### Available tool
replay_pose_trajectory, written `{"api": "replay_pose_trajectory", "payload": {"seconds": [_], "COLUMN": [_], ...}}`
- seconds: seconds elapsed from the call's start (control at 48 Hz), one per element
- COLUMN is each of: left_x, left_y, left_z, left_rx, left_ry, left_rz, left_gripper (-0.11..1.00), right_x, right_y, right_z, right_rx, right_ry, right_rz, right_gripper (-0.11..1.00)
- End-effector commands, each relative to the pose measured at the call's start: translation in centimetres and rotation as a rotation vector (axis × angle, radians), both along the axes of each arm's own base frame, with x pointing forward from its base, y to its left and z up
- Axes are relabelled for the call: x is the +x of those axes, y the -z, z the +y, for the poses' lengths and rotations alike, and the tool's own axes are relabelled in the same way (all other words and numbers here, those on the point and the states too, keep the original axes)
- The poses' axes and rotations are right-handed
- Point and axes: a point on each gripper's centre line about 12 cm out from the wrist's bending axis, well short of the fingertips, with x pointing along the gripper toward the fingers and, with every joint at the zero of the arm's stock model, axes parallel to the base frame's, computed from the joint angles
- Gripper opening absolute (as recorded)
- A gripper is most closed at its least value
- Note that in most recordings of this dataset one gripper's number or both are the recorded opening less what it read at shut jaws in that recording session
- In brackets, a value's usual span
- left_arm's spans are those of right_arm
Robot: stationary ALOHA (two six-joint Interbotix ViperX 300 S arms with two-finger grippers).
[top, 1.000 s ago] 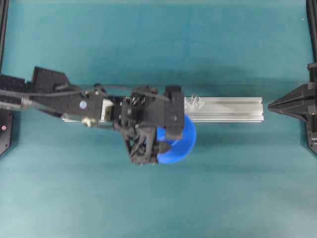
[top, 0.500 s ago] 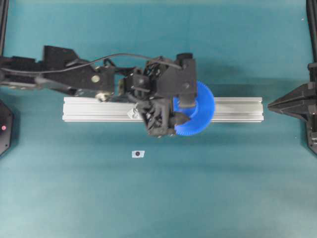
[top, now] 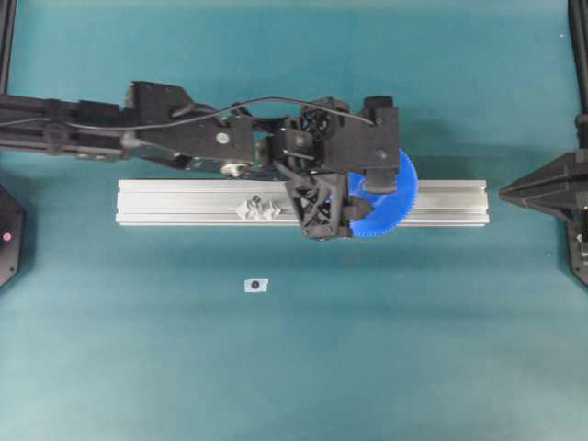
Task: Find the location of the shaft and insert the large gear.
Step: 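Align the gear's center hole above the left metal shaft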
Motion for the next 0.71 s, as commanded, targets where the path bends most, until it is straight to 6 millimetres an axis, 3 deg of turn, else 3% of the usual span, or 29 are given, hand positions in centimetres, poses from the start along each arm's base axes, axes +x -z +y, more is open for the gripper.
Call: {"api": "replay_pose_trajectory", "payload": {"seconds": [0.0,0.688], "left_x": [0.4,-0.6], "left_y": [-2.0,-0.9], "left_z": [0.7,2.7], "left_rx": [0.009,0.006], "left_ry": [-0.01,-0.05], "left_rz": [-0.05,0.018], "left_gripper": [0.72,0.72], "right_x": [0.1,-0.1], "right_y": [-0.4,-0.2], "right_z": [-0.2,-0.2], "right_rx": [0.006,0.006], "right_ry": [0.014,0.017], "right_rz": [-0.014,-0.014], "right_gripper": [0.1,0.1]}}
